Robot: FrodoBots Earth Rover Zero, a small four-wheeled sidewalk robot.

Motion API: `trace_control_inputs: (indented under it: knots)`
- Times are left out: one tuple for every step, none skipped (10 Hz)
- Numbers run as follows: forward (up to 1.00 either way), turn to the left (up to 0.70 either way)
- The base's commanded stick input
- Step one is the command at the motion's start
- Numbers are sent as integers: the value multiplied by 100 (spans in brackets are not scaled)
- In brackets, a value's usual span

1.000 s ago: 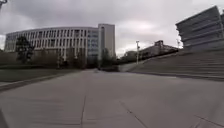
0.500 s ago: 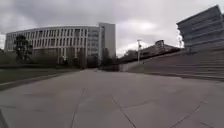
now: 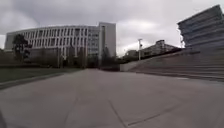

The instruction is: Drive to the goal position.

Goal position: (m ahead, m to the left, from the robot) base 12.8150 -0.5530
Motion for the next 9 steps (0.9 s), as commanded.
trace_control_inputs:
  knots:
    - [100, 0]
    - [100, 0]
    - [100, 0]
    - [100, 0]
    - [100, 0]
    - [100, 0]
    - [100, 0]
    - [100, 0]
    - [100, 0]
